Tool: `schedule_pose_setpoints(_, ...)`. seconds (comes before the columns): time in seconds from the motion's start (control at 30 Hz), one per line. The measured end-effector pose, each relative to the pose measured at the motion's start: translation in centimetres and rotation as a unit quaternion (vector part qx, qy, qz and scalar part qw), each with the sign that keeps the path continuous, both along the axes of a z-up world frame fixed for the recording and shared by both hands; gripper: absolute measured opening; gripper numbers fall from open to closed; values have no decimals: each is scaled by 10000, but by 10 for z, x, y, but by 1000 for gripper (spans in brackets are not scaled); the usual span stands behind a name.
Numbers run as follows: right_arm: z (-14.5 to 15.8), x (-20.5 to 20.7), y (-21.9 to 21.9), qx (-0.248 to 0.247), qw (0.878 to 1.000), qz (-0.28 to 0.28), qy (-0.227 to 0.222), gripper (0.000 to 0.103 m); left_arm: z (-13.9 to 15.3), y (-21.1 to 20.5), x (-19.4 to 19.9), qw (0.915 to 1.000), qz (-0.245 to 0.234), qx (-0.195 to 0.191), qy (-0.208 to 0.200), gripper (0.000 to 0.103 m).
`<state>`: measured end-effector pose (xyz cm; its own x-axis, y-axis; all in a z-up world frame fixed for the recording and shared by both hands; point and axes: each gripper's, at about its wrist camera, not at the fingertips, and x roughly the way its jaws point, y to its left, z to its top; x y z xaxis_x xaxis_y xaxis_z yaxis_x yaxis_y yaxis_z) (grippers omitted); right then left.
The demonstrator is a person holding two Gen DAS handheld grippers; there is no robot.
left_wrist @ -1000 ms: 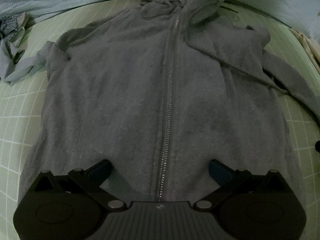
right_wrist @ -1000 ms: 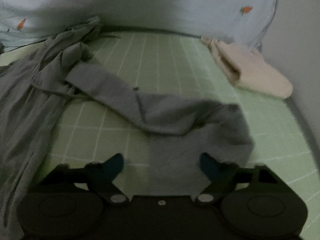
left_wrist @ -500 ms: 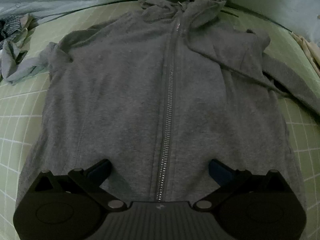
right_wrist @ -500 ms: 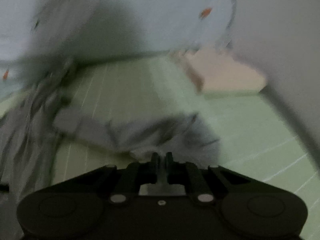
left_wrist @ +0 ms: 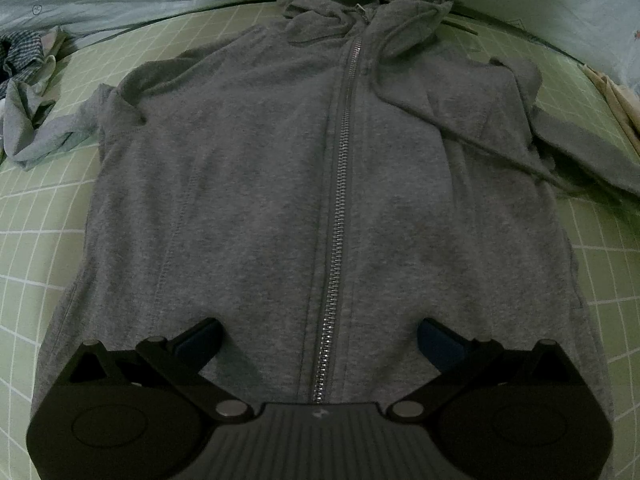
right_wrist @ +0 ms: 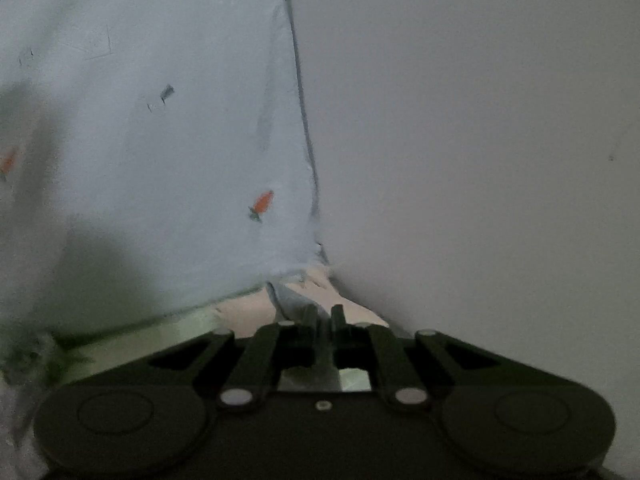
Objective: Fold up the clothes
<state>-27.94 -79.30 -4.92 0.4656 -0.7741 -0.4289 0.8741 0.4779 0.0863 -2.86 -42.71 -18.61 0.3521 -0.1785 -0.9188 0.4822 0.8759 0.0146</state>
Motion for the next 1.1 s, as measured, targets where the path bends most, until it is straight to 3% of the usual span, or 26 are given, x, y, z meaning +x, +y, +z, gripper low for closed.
schedule_pose_setpoints(0.1, -27, 8, -14, 311, 9979, -221, 517, 7, 0, 1, 0, 10000, -6, -2, -3, 103)
schedule_pose_setpoints(0.17, -48, 18, -15, 438, 9918, -366, 1141, 9, 0, 1, 0, 10000, -9, -2, -2, 103)
schedule_pose_setpoints(0.2, -56, 21, -11, 398, 9891, -368, 1370, 18, 0, 2, 0, 10000, -10, -3, -2, 103)
schedule_pose_setpoints(0.23, -61, 23, -5, 380, 9883, -354, 1434, 39, 0, 2, -1, 10000, -6, -3, -4, 103)
schedule_pose_setpoints(0.3, -69, 24, 8, 565, 9916, -217, 1144, 56, -1, 2, -1, 10000, 17, 0, -12, 103)
schedule_pose_setpoints(0.37, -79, 28, 17, 980, 9923, 159, 733, 54, -1, 1, -1, 10000, 44, 2, -16, 103)
schedule_pose_setpoints(0.47, -98, 45, 24, 1674, 9836, 591, 332, 54, -1, 1, -2, 10000, 62, -4, -28, 103)
schedule_pose_setpoints(0.57, -116, 60, 24, 2440, 9662, 791, -244, 54, -1, 1, -2, 10000, 64, -9, -36, 103)
schedule_pose_setpoints(0.63, -131, 62, 26, 3047, 9470, 719, -719, 53, -1, 2, -2, 10000, 67, -11, -40, 103)
schedule_pose_setpoints(0.7, -142, 68, 24, 3344, 9359, 690, -864, 45, -1, 1, -2, 10000, 72, -16, -49, 103)
schedule_pose_setpoints(0.77, -142, 74, 22, 3378, 9333, 783, -937, 30, -1, 2, -2, 10000, 75, -22, -57, 103)
schedule_pose_setpoints(0.8, -141, 77, 22, 3377, 9319, 862, -1002, 13, -1, 2, -3, 9999, 76, -25, -62, 103)
schedule_pose_setpoints(0.83, -140, 80, 22, 3374, 9306, 938, -1063, 6, -1, 3, -3, 9999, 76, -29, -67, 103)
schedule_pose_setpoints(1.1, -105, 121, -11, 2883, 9421, 1128, -1286, 1, -1, 3, -2, 9999, 67, -36, -68, 103)
